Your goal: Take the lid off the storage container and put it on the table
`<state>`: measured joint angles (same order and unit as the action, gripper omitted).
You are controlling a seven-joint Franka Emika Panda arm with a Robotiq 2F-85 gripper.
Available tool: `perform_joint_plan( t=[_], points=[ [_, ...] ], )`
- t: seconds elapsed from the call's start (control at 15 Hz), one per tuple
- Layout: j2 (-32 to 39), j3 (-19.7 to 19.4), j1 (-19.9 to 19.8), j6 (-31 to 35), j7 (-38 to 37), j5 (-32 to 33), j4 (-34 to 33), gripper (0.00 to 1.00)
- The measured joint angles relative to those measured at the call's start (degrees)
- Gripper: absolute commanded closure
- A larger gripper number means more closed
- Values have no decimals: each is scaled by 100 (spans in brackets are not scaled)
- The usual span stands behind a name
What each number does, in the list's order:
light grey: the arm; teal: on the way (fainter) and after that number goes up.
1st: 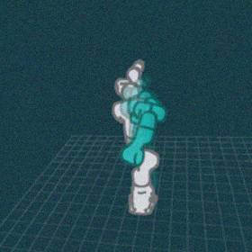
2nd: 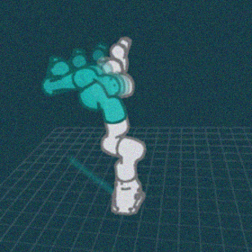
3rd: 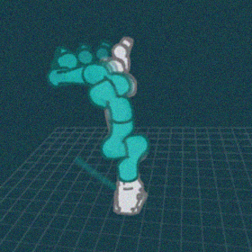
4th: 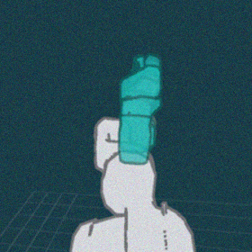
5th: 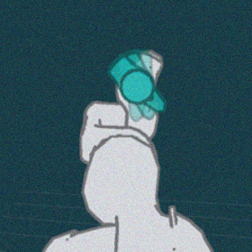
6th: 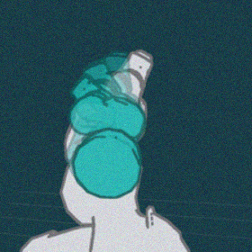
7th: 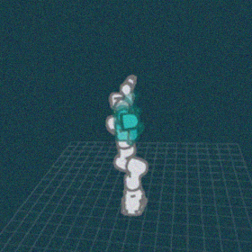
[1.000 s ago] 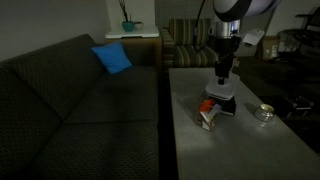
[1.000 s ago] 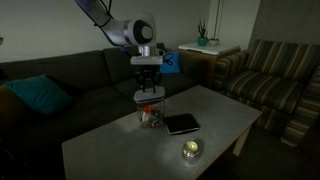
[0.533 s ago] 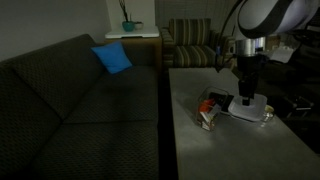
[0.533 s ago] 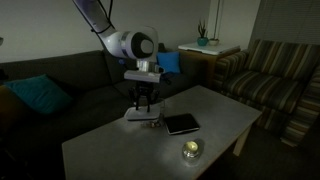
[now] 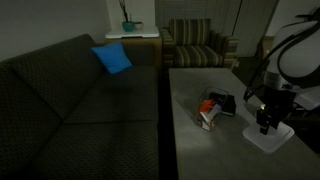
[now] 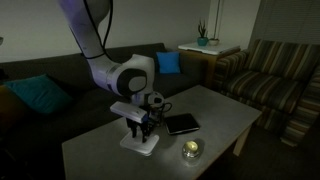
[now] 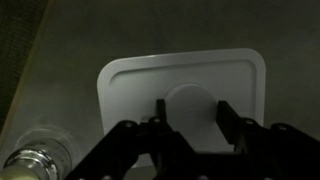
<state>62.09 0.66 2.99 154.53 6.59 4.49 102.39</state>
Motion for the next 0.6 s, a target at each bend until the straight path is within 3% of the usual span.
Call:
perform_joint_plan(
  t=[0.33,0.6],
  points=[
    [119,-149,93,1031,-1086,-271,132,72],
    [516,52,33,1504,-1264,-624,-125,72]
  ],
)
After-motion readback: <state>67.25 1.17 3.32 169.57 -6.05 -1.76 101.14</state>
